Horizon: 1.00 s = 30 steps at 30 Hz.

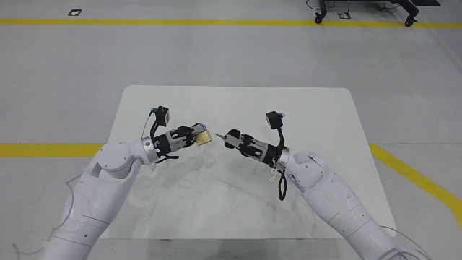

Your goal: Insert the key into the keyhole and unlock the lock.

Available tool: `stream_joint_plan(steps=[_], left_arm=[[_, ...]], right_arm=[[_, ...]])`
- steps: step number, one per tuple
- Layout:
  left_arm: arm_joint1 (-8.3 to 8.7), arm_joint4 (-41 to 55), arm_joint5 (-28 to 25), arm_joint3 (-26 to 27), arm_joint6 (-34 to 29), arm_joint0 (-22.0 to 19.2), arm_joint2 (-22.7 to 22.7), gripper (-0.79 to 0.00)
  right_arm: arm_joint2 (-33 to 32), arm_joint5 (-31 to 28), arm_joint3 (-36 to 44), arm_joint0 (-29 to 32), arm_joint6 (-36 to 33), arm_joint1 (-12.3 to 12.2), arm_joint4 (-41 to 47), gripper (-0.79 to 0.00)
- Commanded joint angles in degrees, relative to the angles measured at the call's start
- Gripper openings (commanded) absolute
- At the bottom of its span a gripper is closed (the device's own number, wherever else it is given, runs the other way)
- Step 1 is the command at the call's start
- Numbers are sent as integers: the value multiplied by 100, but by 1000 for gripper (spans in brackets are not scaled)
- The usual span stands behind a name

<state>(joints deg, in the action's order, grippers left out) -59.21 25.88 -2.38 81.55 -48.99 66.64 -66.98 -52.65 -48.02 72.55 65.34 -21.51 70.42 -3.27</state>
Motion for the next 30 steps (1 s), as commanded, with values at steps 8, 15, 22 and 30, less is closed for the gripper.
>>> stream_joint_plan(steps=[8,15,22,30], left_arm=[[-6,18,99,20,27,26,27,-785],[-20,421,1410,-82,-175,-159,53,-785],[-73,516,1215,-55,410,-270,13,-785],[-87,634,2220,17,551,-381,75,-785]], right_arm=[[-7,17,11,4,15,-1,-30,-785],[-520,-25,1066,313,473,-127,-2285,-785],[-749,1470,2296,776,929,-185,-4939,-785],[-669,1485,2468,682,874,-213,-5966,-785]])
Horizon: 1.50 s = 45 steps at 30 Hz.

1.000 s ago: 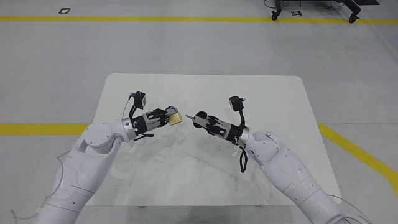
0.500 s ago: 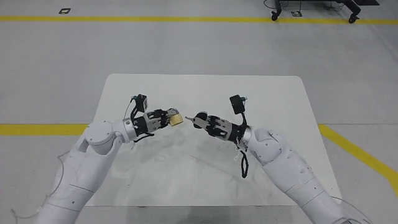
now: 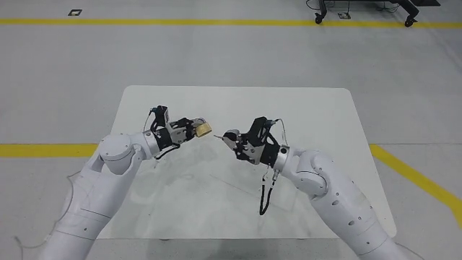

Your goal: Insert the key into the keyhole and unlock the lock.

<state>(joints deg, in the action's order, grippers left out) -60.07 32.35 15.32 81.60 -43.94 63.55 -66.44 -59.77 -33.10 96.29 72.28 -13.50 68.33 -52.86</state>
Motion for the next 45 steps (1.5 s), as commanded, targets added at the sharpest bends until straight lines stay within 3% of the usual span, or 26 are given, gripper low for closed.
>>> stream_joint_plan(steps=[1,3,9,14,16,19,45], left_arm=[[-2,-28,617,29,101,-116,25,-785],[-12,41,1273,32,190,-247,66,-785],[-41,113,2062,73,85,-476,254,-785],[-55,128,2436,91,182,-543,343,-785],[-54,83,2566,121,299,-553,355,-785],[-52,106,2585,159,329,-536,352,-785],[-43,88,2472,136,194,-560,475,-785]], right_arm=[[45,-31,138,-11,141,-7,-1118,-785],[57,-110,415,11,186,-43,-1789,-785],[350,-150,1069,114,-222,-120,-3716,-785],[452,-72,1286,197,-17,-152,-4410,-785],[484,138,1410,309,270,-174,-4836,-785],[604,731,1530,506,98,-192,-5773,-785],[1151,1120,1370,313,-758,20,-6510,-785]])
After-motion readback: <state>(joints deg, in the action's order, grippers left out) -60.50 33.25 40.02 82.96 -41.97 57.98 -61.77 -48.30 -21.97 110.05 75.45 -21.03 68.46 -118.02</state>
